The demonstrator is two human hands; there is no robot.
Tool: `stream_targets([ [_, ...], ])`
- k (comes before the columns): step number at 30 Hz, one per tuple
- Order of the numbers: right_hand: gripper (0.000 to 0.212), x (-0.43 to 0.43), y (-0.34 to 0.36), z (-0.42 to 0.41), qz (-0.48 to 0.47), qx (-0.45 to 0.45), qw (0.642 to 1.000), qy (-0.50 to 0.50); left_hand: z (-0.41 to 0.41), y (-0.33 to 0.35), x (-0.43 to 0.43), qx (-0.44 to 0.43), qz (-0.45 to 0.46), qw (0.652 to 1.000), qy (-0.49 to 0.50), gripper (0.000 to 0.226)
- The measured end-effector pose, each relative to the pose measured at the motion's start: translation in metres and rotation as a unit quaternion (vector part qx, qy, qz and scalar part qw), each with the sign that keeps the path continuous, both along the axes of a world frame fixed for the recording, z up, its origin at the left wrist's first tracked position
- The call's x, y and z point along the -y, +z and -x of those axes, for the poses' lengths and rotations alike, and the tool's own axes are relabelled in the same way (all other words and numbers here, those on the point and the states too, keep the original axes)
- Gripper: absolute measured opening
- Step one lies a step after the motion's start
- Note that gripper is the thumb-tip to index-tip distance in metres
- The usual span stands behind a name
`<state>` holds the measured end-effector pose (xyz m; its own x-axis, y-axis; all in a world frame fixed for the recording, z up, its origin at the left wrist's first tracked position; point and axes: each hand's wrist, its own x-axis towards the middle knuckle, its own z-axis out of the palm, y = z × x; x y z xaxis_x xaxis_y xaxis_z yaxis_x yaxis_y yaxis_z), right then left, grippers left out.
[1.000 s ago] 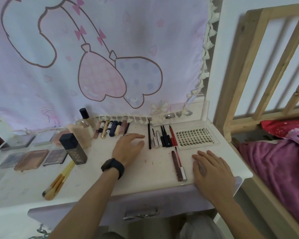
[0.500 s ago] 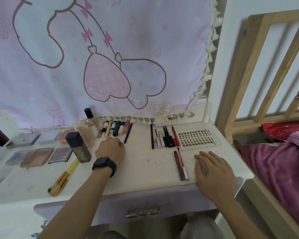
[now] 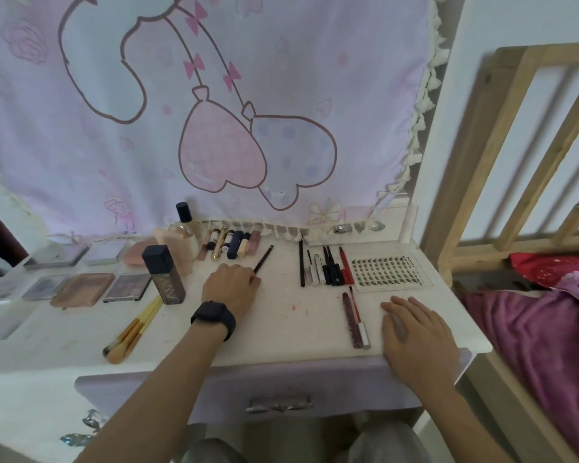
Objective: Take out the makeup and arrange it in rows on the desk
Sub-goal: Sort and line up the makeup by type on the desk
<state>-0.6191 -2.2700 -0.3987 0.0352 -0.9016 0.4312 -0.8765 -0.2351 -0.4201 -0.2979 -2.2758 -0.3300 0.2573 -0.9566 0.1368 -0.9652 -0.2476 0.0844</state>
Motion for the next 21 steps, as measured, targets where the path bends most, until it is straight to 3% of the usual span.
stream_targets([
  [4, 0.037, 0.002, -0.002, 0.001, -0.005, -0.004, 1.000, 0.000, -0.003, 0.004, -0.010, -0.070, 0.010, 0.997, 0.038, 0.018],
  [8, 0.044, 0.000, 0.000, 0.002, -0.010, -0.006, 1.000, -0.004, -0.003, 0.004, -0.024, -0.041, -0.039, 0.998, 0.031, 0.024],
  [12, 0.043, -0.001, 0.003, 0.003, -0.033, 0.006, 0.999, 0.006, -0.002, -0.008, -0.052, -0.117, 0.014, 0.993, 0.006, 0.027],
  [18, 0.025, -0.027, 0.051, -0.021, -0.072, 0.178, 0.980, 0.057, 0.016, -0.015, -0.091, -0.203, 0.162, 0.960, -0.107, 0.024],
  [21, 0.046, -0.044, 0.072, -0.045, -0.163, 0.226, 0.952, 0.130, 0.030, -0.016, -0.101, -0.189, 0.204, 0.946, -0.167, 0.021],
])
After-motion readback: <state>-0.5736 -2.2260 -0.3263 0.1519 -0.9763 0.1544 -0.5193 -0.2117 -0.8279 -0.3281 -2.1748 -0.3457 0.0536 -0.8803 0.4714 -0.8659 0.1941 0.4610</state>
